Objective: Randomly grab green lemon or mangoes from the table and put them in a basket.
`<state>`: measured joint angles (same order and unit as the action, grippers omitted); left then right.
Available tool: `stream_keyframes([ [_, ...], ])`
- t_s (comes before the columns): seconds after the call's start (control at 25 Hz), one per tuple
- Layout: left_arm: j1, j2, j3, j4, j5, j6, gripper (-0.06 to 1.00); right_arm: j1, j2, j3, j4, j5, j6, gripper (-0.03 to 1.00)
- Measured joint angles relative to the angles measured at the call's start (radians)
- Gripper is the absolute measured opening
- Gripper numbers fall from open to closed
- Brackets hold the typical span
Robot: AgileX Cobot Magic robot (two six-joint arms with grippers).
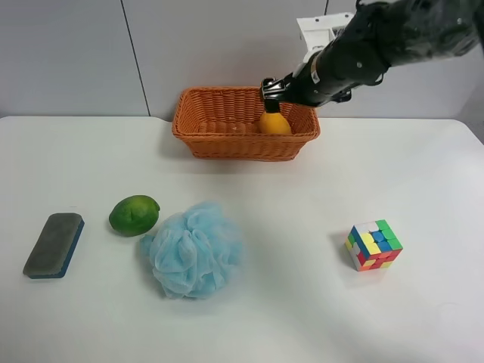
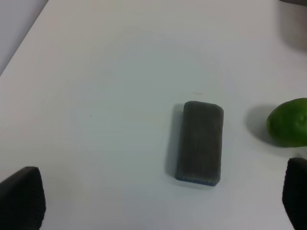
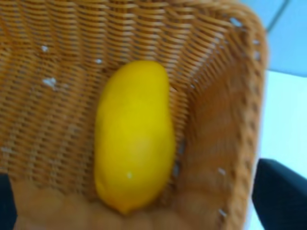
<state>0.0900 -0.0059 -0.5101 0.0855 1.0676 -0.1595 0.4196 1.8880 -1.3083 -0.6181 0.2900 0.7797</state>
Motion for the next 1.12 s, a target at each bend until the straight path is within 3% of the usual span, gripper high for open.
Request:
stream_keyframes([
  [0.2, 0.0, 0.0, 0.0, 0.0, 0.0, 0.0, 0.99, 0.048, -0.18, 0.0, 0.002, 0.232, -0.115, 0.98],
  [0.4, 0.0, 0.0, 0.0, 0.0, 0.0, 0.0, 0.99, 0.036, -0.384, -0.001, 0.041, 0.303, -0.296, 0.98],
  [0.52, 0.0, 0.0, 0.0, 0.0, 0.0, 0.0, 0.99, -0.028, -0.477, -0.003, 0.172, 0.357, -0.469, 0.98],
  [0.8, 0.0, 0.0, 0.0, 0.0, 0.0, 0.0, 0.99, -0.228, -0.535, 0.03, 0.47, 0.605, -0.93, 0.98],
  [0.96, 0.0, 0.0, 0.0, 0.0, 0.0, 0.0, 0.99, -0.367, -0.61, 0.164, 0.566, 0.612, -1.068, 0.98],
  [1.12, 0.0, 0.0, 0.0, 0.0, 0.0, 0.0, 0.99, -0.479, -0.742, 0.349, 0.608, 0.536, -1.107, 0.98],
])
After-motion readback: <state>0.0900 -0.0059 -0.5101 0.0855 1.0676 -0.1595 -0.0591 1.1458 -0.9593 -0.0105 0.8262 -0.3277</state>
